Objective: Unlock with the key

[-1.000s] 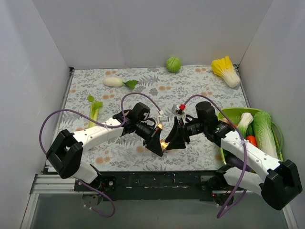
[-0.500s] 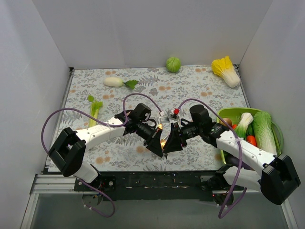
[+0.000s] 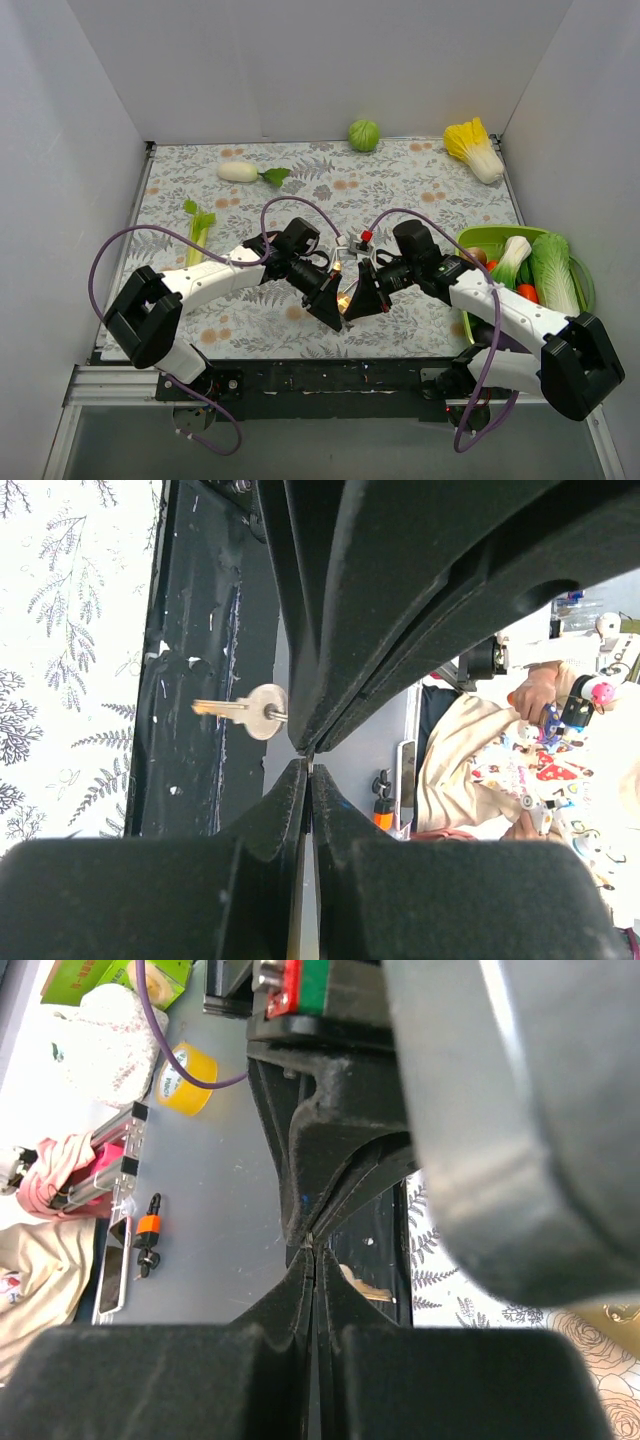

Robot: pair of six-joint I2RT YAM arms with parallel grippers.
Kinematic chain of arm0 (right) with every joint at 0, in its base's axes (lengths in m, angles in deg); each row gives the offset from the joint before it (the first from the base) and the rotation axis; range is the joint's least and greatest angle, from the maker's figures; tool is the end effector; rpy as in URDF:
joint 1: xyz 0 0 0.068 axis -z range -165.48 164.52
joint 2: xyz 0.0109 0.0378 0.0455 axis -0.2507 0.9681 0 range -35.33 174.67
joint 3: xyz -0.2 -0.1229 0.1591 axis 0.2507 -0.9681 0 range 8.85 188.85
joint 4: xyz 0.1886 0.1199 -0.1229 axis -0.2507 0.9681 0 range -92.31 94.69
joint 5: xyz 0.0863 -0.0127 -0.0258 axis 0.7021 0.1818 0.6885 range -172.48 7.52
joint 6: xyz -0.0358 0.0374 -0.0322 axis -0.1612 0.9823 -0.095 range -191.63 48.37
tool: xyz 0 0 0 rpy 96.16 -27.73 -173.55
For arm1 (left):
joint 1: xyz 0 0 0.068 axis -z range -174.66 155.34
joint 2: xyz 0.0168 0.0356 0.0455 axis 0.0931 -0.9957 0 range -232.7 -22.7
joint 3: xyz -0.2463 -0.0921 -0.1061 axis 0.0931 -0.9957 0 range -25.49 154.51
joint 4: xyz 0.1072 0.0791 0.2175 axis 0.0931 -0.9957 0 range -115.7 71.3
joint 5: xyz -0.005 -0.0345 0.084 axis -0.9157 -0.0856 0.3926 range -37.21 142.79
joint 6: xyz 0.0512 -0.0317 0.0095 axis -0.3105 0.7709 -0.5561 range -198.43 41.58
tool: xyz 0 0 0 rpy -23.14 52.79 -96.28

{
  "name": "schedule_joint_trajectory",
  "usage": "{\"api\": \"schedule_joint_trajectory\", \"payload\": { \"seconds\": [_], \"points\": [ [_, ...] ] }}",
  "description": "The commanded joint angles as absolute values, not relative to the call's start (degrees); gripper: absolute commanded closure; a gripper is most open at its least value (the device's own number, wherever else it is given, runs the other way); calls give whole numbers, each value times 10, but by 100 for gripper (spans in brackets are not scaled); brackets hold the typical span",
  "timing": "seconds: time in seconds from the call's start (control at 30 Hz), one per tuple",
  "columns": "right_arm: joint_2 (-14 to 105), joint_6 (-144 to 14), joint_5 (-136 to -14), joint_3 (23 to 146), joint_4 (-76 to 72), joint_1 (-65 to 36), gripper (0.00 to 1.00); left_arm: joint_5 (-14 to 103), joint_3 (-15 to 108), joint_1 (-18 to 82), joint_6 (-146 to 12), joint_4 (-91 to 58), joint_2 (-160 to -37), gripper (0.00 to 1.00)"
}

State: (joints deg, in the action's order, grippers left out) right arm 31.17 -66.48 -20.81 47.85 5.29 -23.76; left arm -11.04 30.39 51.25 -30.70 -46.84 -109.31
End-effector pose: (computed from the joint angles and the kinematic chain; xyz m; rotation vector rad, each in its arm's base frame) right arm 0.1539 0.1724 0.2541 -1.2408 1.8539 1.5909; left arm 0.1710 -0.2353 0.2374 -0.3572 -2.2728 1.4265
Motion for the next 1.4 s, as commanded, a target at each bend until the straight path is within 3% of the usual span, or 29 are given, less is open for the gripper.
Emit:
{"api": "schedule_joint_trajectory", "payload": {
  "seconds": [0.0, 0.23, 0.27, 0.3, 0.33, 0.4, 0.43, 0.5, 0.73, 0.93, 1.37],
  "points": [
    [317, -667, -179, 497, 61, -242, 99, -106, 329, 512, -316, -457, -1086, 100],
    [317, -651, -166, 494, 44, -241, 99, -3, 327, 512, -279, -417, -1082, 97],
    [317, -645, -180, 493, 41, -242, 99, 10, 323, 512, -274, -409, -1081, 86],
    [317, -636, -191, 491, 39, -240, 99, 30, 322, 511, -268, -395, -1080, 52],
    [318, -631, -202, 488, 39, -234, 99, 50, 319, 511, -253, -387, -1080, 37],
    [317, -623, -231, 481, 32, -220, 99, 97, 309, 510, -244, -366, -1074, 21],
    [317, -614, -238, 467, 29, -201, 99, 109, 304, 509, -239, -357, -1066, 9],
    [310, -605, -260, 448, 14, -175, 99, 153, 281, 507, -227, -324, -1053, 2],
    [251, -599, -304, 405, -1, -34, 99, 254, 254, 510, -247, -305, -1044, 2],
    [198, -607, -386, 413, 40, 42, 99, 376, 319, 564, -286, -351, -1129, 2],
    [82, -612, -507, 422, 100, 51, 99, 515, 424, 615, -299, -442, -1264, 5]
  ]
}}
